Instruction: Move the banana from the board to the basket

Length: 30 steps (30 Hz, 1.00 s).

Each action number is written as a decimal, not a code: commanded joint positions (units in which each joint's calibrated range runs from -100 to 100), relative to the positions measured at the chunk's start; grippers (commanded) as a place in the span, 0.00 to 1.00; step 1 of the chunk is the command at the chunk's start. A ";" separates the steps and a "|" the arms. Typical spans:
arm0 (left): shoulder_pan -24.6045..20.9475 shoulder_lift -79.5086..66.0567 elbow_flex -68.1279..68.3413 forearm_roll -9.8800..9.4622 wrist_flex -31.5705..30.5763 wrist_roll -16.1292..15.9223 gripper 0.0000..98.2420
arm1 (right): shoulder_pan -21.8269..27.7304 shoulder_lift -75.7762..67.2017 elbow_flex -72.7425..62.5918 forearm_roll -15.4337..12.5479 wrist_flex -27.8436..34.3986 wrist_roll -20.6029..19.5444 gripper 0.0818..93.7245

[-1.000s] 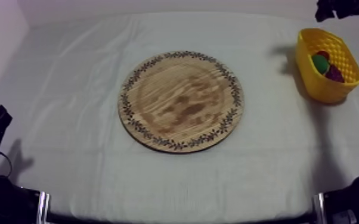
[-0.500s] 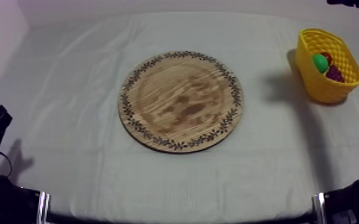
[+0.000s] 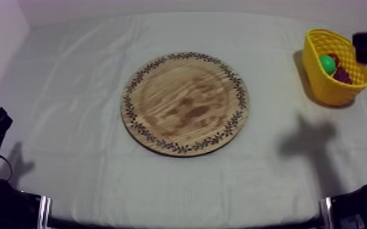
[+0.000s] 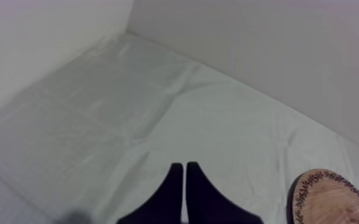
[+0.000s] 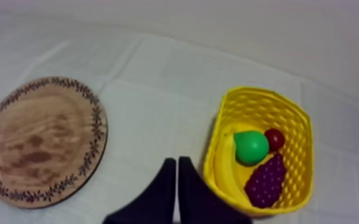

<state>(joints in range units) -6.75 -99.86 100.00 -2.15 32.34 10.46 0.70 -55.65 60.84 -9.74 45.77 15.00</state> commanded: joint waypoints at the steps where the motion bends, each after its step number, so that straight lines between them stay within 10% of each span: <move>1: -0.02 0.04 0.00 0.03 0.00 0.02 0.00 | 0.12 -8.63 12.34 -0.55 -2.31 1.12 0.01; 30: -0.02 0.04 0.00 0.03 0.00 0.02 0.00 | -1.30 -37.92 38.77 7.94 -9.05 -2.69 0.00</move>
<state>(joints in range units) -6.75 -99.86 100.00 -2.15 32.34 10.46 -0.56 -92.21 99.53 -1.85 36.92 10.87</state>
